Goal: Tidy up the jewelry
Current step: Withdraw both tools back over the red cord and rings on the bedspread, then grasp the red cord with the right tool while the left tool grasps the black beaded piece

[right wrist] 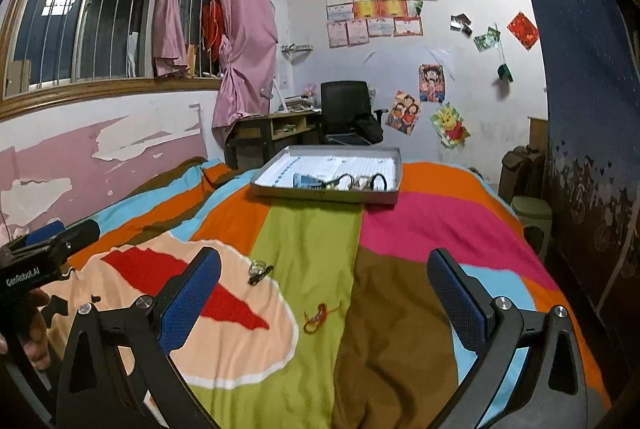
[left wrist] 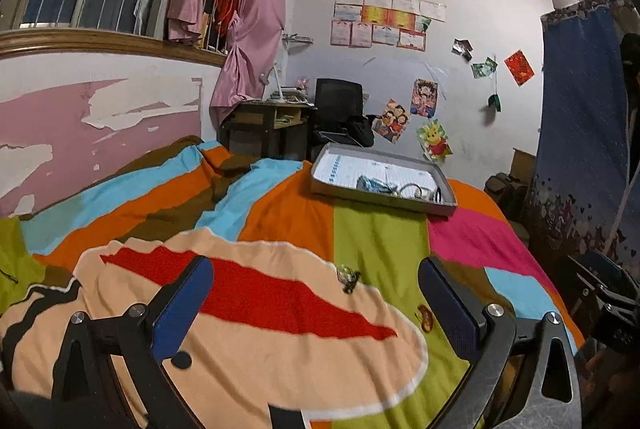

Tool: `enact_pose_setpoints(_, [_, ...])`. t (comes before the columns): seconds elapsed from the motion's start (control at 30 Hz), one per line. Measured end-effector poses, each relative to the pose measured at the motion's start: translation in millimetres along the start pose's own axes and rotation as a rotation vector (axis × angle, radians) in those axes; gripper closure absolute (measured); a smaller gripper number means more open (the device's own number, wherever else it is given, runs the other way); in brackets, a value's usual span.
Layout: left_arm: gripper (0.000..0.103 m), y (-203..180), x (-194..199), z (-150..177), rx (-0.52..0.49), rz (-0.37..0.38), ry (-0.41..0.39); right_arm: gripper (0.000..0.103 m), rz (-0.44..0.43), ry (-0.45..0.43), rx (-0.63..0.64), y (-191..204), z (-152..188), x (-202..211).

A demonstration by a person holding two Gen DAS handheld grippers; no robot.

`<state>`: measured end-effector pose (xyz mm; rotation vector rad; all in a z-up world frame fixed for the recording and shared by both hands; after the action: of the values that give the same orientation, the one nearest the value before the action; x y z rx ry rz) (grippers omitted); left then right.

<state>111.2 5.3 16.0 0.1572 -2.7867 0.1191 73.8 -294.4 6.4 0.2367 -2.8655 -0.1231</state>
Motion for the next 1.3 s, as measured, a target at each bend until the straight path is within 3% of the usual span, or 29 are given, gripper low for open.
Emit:
enact_pose_setpoints(0.4, [0.0, -6, -69, -39, 0.036, -0.023, -0.027, 0.001, 0.014, -0.068, -0.014, -26, -61, -67])
enact_pose_setpoints(0.7, [0.0, -18, -138, -35, 0.039, -0.024, 0.025, 0.001, 0.007, -0.028, -0.002, -41, -72, -134])
enact_pose_setpoints(0.87, [0.0, -25, -175, -17, 0.011, 0.018, 0.098, 0.001, 0.003, 0.063, 0.005, -49, -50, -171])
enact_pose_setpoints(1.1, [0.0, -30, -215, 23, -0.038, 0.06, 0.242, 0.001, -0.013, 0.26, 0.06, -48, -11, -220])
enact_pose_setpoints(1.3, [0.0, -44, -238, 54, -0.114, 0.149, 0.382, 0.002, -0.068, 0.43, 0.066, -41, 20, -243])
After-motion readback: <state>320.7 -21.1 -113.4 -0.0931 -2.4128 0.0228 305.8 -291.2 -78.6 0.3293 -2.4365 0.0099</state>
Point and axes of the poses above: each gripper's, at about its wrist camera, not at the fingertips, and x roughly against the way its jaws point, y to its left, z to its underside, the point moved 5 cm from there along -x, roughly the way its jaws point, and after that the axes turned 8 degrees about -z, right-handed, at the moved point
